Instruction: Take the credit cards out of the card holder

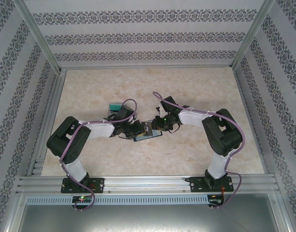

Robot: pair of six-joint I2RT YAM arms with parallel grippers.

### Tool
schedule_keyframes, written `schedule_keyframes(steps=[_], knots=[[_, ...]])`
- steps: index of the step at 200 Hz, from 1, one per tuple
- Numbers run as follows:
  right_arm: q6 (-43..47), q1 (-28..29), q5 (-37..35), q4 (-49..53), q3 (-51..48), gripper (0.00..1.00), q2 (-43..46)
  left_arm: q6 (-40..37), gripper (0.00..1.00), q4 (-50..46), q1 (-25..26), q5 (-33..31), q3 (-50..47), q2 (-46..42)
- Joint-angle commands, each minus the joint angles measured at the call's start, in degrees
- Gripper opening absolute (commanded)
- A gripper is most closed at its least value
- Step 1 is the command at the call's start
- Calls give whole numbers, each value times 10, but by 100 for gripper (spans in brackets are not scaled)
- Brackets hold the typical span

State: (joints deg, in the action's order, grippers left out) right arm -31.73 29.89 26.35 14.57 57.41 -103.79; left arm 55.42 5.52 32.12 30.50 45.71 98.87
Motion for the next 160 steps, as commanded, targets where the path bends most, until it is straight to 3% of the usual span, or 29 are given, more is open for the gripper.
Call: schedule_keyframes(steps=[1,21,160], knots=[[-4,6,-12,13,8,27,-17,-20,10,-1,-6,-1,-7,0],[-4,5,-12,12,8,27,-17,-30,5,-19,-7,-10,-8,-8],[-5,6,-11,11,7,27,-12,-29,5,-94,-25,-79,-79,-133]])
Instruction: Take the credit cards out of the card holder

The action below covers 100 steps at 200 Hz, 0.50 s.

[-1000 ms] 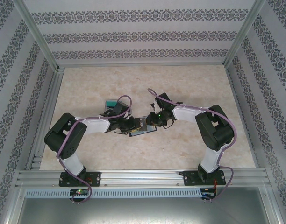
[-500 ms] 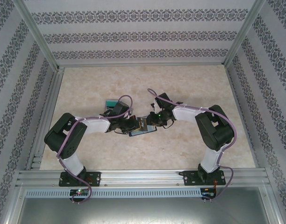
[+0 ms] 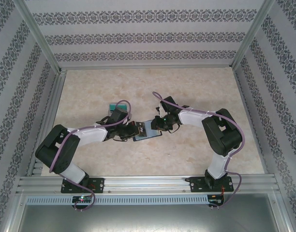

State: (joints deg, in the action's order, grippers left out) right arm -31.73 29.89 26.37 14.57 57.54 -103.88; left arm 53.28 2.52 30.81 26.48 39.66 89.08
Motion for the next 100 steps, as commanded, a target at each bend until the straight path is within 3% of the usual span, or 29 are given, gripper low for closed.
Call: schedule_keyframes(steps=[1,59,100], knots=[[-5,6,-11,11,5,27,-10,-8,5,-66,-12,-39,-19,-38],[-5,6,-11,8,6,28,-3,-31,6,-154,-13,-63,8,-130],[-2,-1,-21,17,12,35,30,-96,7,-277,-13,-107,71,-180]])
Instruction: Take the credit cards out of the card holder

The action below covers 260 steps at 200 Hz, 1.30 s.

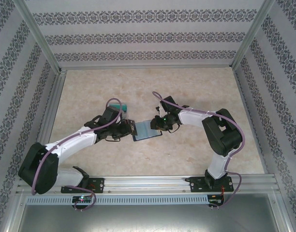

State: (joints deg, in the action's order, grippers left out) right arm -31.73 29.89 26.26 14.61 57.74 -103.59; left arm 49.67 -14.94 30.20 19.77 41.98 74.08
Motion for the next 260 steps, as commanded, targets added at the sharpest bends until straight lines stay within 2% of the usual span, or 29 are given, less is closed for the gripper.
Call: schedule_keyframes(steps=[1,36,58,74,91,103,117,129,185,229,260], knots=[[-2,-1,-21,17,10,35,28,-62,6,-105,-7,-42,49,-30],[10,-22,-39,30,12,52,78,-164,6,-214,-6,-97,136,-36],[16,-38,-41,37,13,62,109,-236,6,-273,-7,-173,186,-27],[22,-48,-42,42,13,66,128,-322,6,-291,-5,-201,206,-27],[28,-56,-45,47,12,74,147,-448,6,-297,-6,-185,216,-29],[29,-60,-49,48,9,83,160,-526,6,-301,-6,-180,218,-33],[29,-65,-55,48,3,98,175,-604,3,-302,-6,-195,216,-38],[30,-68,-61,46,-3,98,189,-674,0,-303,-6,-211,212,-38],[31,-76,-83,42,-23,98,231,-930,0,-294,3,-284,194,-22],[28,-83,-82,42,-27,98,230,-1065,0,-212,3,-318,121,-37],[25,-86,-81,42,-30,98,230,-1115,0,-165,2,-321,74,-34]])
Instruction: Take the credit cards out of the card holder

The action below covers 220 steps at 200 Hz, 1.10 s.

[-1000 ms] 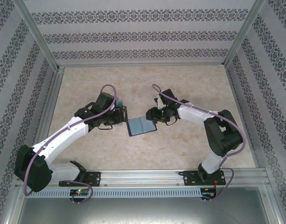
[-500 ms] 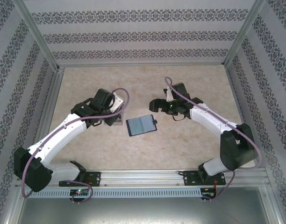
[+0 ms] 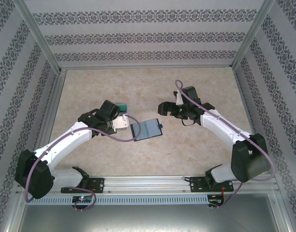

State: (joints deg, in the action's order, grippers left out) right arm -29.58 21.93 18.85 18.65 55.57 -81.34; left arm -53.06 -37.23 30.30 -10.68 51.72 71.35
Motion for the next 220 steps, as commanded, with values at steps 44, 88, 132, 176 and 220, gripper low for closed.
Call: schedule_keyframes(steps=[44,88,132,176,220], knots=[[-2,-8,-3,4,-9,98,5,-93,0,104,-2,-14,-39,12],[-4,-8,-2,5,-13,98,5,-103,0,126,-6,-8,-48,33],[-5,-9,0,4,-12,98,2,-104,0,122,-12,-3,-61,35],[-3,-9,3,4,-10,98,-4,-100,0,132,-22,-7,-70,40],[-5,-9,4,0,-14,98,-1,-93,0,162,-36,-7,-74,54]])
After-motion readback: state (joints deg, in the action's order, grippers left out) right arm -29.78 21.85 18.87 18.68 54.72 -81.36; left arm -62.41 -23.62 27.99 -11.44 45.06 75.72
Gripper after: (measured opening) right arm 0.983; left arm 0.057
